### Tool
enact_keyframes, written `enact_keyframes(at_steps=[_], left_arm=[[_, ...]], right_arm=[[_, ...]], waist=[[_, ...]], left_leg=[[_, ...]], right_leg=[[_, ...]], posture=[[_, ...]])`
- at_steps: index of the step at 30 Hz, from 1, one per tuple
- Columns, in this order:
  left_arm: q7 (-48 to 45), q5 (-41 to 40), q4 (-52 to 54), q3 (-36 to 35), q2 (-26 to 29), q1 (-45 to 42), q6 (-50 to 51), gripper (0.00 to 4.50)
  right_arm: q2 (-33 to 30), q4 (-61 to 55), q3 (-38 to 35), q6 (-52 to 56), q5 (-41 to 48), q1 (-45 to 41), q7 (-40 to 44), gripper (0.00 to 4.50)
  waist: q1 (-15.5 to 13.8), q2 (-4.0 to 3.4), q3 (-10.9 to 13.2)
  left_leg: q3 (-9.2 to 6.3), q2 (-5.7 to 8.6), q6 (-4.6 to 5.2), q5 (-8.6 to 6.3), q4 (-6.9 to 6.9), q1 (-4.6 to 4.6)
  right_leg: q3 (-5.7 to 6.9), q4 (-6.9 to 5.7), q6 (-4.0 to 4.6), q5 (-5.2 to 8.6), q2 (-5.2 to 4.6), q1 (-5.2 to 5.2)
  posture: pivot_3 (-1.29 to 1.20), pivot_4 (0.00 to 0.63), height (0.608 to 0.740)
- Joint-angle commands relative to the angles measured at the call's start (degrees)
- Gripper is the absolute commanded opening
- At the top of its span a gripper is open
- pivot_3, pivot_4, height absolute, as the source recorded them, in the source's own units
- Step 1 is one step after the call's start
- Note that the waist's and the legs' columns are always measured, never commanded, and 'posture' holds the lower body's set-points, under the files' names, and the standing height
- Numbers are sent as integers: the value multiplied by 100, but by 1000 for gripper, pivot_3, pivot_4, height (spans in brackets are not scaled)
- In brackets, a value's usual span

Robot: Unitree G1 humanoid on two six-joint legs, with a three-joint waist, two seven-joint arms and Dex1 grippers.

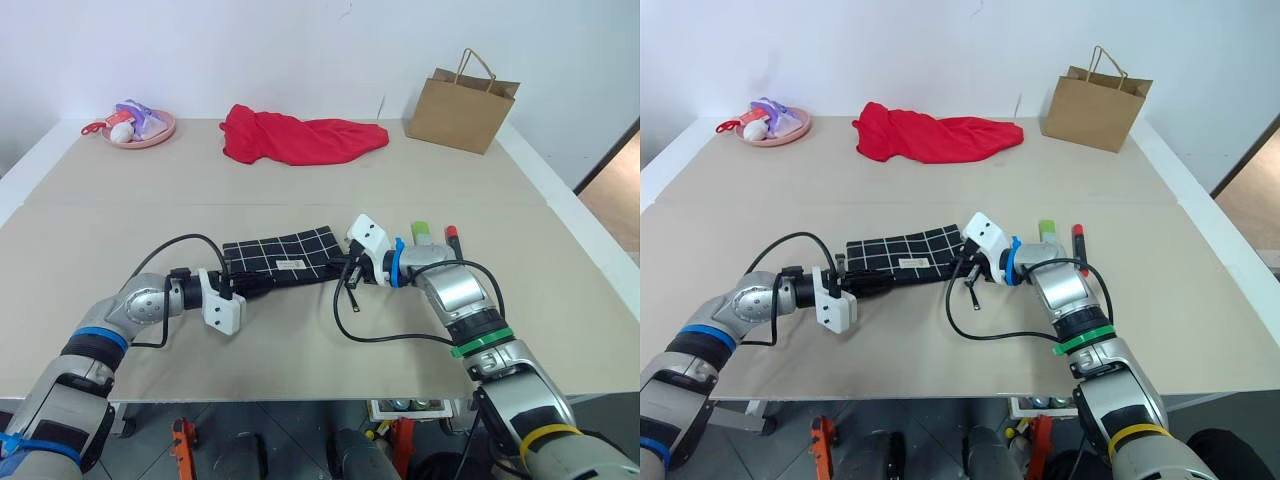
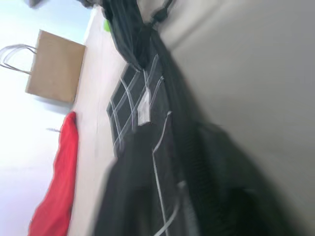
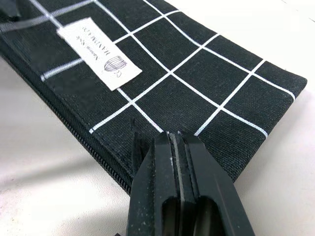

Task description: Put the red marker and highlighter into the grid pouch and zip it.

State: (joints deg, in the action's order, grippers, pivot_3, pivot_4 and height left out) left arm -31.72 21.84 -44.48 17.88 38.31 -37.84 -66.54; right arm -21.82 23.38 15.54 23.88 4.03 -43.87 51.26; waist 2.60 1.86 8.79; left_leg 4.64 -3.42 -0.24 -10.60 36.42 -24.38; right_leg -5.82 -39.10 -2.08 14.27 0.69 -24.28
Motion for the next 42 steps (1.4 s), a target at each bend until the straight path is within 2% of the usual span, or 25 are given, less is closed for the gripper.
enact_keyframes(at_steps=[1,7,10,12,13,17,20,22,26,31,37,42], left_arm=[[28,-77,-88,67,18,42,-130,46],[-168,-276,-16,110,40,128,-11,46],[-424,-664,80,85,37,274,264,0],[-664,-1042,212,53,43,414,494,0],[-783,-1240,300,23,37,487,659,0],[-1229,-2097,844,-171,-45,780,1631,0],[-1261,-2575,1531,-447,-175,904,2705,0],[-1097,-2774,2013,-647,-316,953,3423,0],[-650,-3045,2988,-933,-643,989,4850,0],[-615,-3201,3783,-1072,-787,907,5936,0],[-734,-3077,4064,-1066,-821,920,6271,0],[-765,-3048,4137,-1051,-886,984,6343,0]], right_arm=[[-20,38,-88,-17,-46,-101,1,0],[2,73,-87,-27,-34,-106,17,0],[78,53,-302,178,165,-152,-51,1034],[97,-55,-481,316,341,-198,-12,1970],[108,-139,-608,439,479,-231,25,2170],[205,-680,-1785,1296,1831,-590,139,3396],[-57,-1259,-2614,1687,2695,-663,201,3396],[-263,-1468,-2739,1789,2772,-537,108,3396],[-569,-1638,-2129,1637,2007,73,-362,3396],[-310,-1785,-1776,1650,1725,468,-904,3396],[-100,-1265,-1738,1415,1452,146,-1397,3396],[9,-952,-1655,1254,1387,-36,-1428,3396]], waist=[[0,0,0],[1,0,0],[2,0,0],[5,0,0],[10,0,0],[23,-7,4],[14,-11,7],[-5,-10,6],[-9,-2,3],[56,-9,8],[50,-9,8],[19,-9,8]], left_leg=[[1,0,0,0,0,0],[1,-1,0,0,0,0],[1,-1,-1,-1,0,0],[1,-2,-1,-1,-2,0],[1,-2,-2,-2,-2,0],[0,-5,-3,-3,-8,-4],[-13,-7,-3,-3,-10,-21],[-29,-6,-3,-3,-10,-33],[-43,8,-6,-5,-8,-38],[-41,24,-6,-5,-7,-39],[-53,16,-5,-4,-8,-36],[-52,25,-6,-5,-7,-40]], right_leg=[[-1,0,-1,0,0,0],[-1,0,0,0,0,0],[-1,0,1,1,0,0],[-1,0,6,0,0,-1],[-1,0,8,0,0,-1],[-1,0,30,-10,2,-8],[8,0,30,-8,3,-19],[15,3,21,-1,2,-19],[12,9,8,12,-1,-12],[-2,6,3,11,3,-18],[4,5,3,12,14,-16],[3,8,3,11,6,-14]], posture=[[0,150,740],[0,150,740],[0,150,740],[0,150,740],[0,150,740],[0,150,740],[0,150,740],[0,150,740],[0,150,740],[0,150,740],[0,150,740],[0,150,740]])
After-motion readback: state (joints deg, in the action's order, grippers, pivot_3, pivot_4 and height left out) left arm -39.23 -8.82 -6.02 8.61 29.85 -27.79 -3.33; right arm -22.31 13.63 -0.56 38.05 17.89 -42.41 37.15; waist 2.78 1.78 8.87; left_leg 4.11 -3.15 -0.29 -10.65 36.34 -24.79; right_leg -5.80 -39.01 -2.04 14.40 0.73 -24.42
